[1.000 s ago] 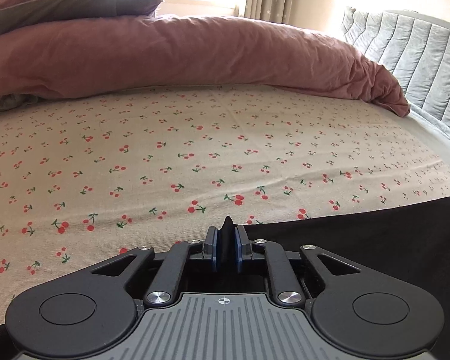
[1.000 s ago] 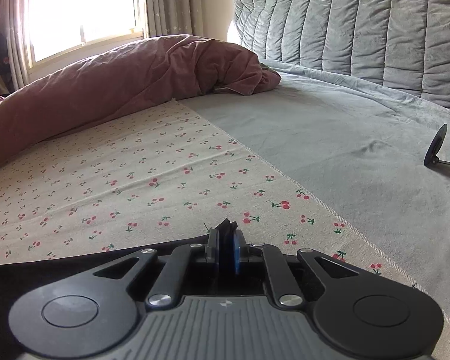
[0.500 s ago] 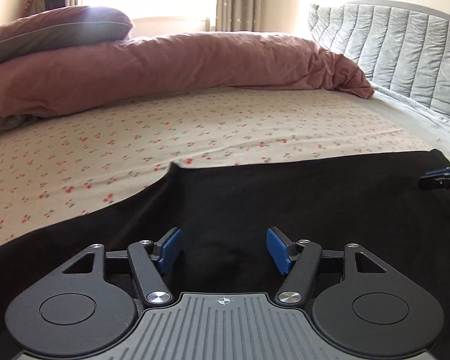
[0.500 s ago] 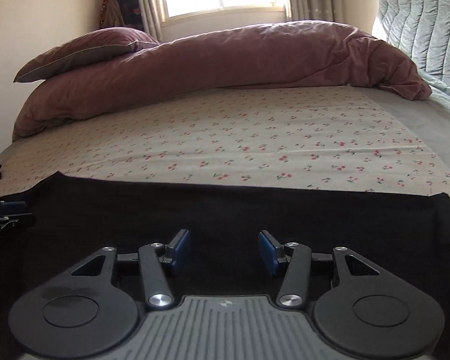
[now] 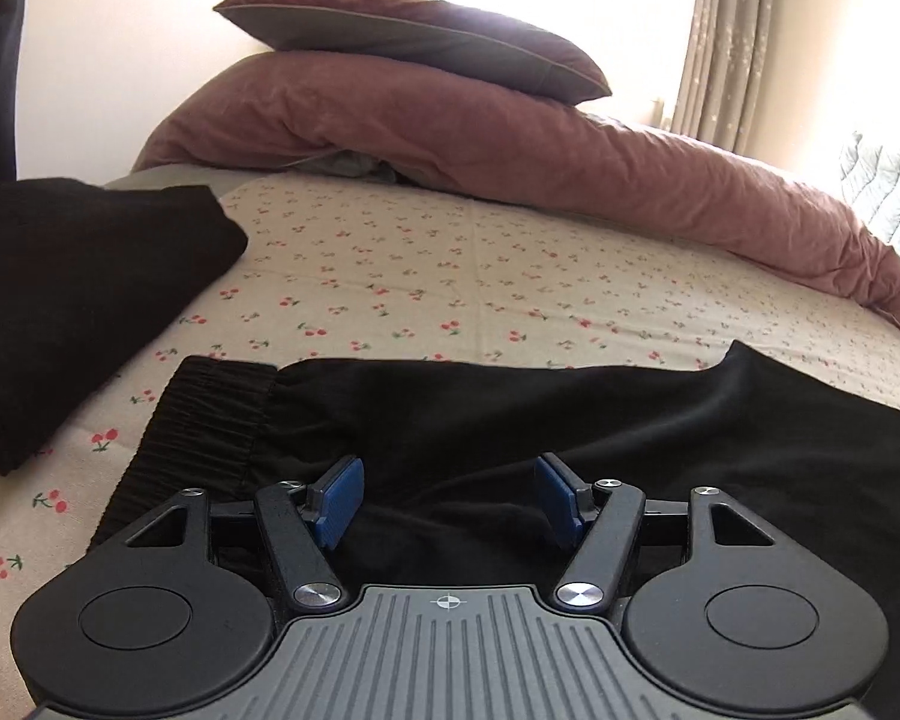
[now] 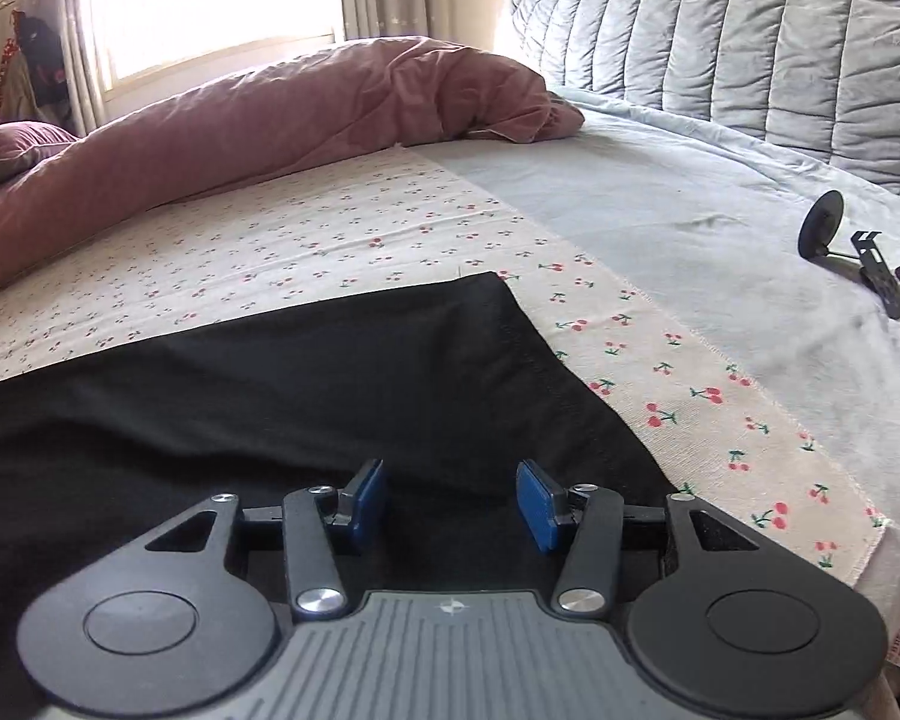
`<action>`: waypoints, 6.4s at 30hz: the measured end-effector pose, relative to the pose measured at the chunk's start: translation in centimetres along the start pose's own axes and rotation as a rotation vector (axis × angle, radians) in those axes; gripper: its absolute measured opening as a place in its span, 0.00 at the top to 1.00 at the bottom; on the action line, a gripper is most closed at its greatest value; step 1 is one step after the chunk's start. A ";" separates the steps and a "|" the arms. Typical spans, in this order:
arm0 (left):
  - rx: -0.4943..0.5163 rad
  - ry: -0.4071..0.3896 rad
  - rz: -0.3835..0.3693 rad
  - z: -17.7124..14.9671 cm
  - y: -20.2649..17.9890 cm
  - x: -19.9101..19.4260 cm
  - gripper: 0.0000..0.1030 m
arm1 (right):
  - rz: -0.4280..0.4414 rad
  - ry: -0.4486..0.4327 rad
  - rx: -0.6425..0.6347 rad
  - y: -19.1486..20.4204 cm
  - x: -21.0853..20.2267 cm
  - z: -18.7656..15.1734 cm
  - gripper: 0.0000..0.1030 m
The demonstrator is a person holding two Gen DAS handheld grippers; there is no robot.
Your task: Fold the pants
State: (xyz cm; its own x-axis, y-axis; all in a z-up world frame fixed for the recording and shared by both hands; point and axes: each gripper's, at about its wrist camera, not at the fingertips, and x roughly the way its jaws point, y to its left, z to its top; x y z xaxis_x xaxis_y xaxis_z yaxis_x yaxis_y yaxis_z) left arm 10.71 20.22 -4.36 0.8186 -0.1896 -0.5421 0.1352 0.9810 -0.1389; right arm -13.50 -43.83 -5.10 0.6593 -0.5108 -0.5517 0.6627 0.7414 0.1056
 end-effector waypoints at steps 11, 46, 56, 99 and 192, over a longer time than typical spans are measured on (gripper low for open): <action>0.165 0.093 0.046 1.7 -7.7 8.5 0.36 | 0.071 0.063 -0.139 4.5 1.4 -1.1 0.48; 0.029 0.213 -0.173 -1.5 -15.4 0.2 0.08 | -0.190 0.129 0.216 -5.1 -0.4 -1.6 0.95; -0.045 0.221 -0.263 -1.2 -15.5 0.7 0.08 | -0.031 -0.010 0.128 0.5 -3.6 1.2 0.95; -0.340 0.336 -0.549 -2.3 -21.8 10.1 0.99 | 0.900 0.274 -0.388 26.6 -7.2 -2.4 0.66; 0.358 0.059 -0.350 -3.6 -12.0 -5.5 0.34 | 0.934 0.537 -0.210 23.2 -2.4 -3.9 0.34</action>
State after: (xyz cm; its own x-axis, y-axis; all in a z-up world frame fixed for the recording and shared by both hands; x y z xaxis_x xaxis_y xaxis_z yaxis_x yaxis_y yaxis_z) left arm 2.57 9.32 -2.70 0.6583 -0.5018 -0.5611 0.5877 0.8084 -0.0333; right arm -1.07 -23.67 -4.53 0.5960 0.5089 -0.6211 -0.1247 0.8228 0.5546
